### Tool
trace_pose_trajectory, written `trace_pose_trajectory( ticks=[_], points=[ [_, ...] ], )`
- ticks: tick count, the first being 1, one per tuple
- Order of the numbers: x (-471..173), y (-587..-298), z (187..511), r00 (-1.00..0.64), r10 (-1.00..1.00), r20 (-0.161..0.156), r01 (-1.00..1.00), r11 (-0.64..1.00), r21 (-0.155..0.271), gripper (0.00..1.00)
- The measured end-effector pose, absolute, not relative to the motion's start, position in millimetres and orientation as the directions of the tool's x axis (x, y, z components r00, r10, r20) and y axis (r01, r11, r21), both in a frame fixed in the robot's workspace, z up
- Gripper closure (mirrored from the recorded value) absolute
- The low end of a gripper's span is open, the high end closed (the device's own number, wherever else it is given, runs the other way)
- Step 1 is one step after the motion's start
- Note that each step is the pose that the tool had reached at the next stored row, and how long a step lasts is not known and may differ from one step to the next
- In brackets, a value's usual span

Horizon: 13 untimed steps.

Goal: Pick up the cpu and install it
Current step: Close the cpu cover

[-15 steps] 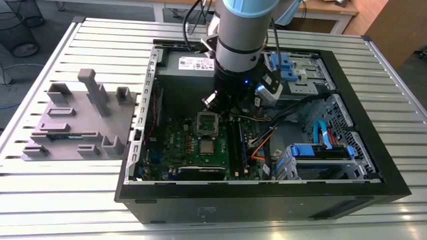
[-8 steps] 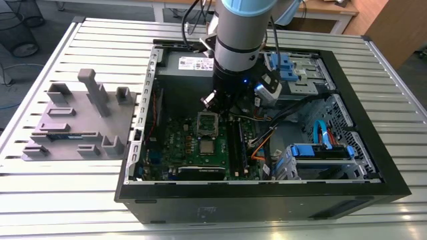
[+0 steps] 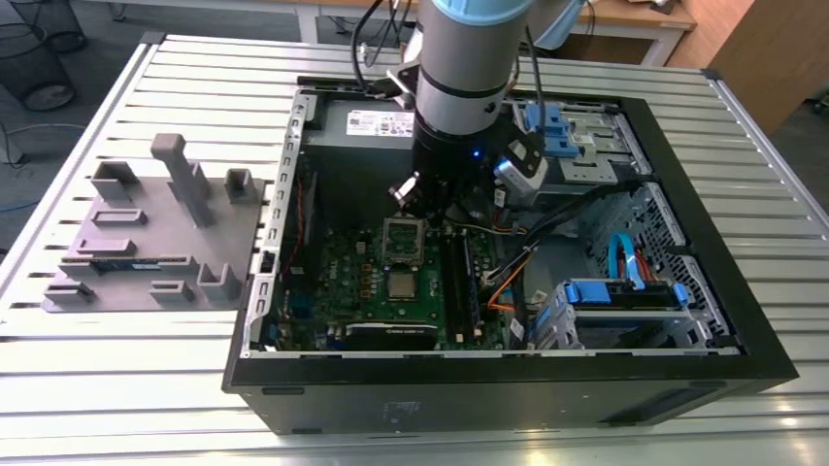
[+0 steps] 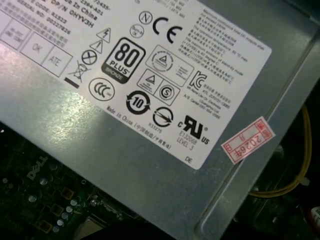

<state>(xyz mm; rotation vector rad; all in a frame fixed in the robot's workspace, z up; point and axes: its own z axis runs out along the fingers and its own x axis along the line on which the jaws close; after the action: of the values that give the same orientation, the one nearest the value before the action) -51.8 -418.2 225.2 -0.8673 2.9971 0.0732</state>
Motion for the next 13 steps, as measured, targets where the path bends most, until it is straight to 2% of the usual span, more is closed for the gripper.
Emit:
trace_pose_trajectory(
  ticks=[13],
  points=[
    [-55.2, -418.2, 231.5, -0.839, -0.542, -0.040, -0.543, 0.839, 0.035, 0.89]
  ],
)
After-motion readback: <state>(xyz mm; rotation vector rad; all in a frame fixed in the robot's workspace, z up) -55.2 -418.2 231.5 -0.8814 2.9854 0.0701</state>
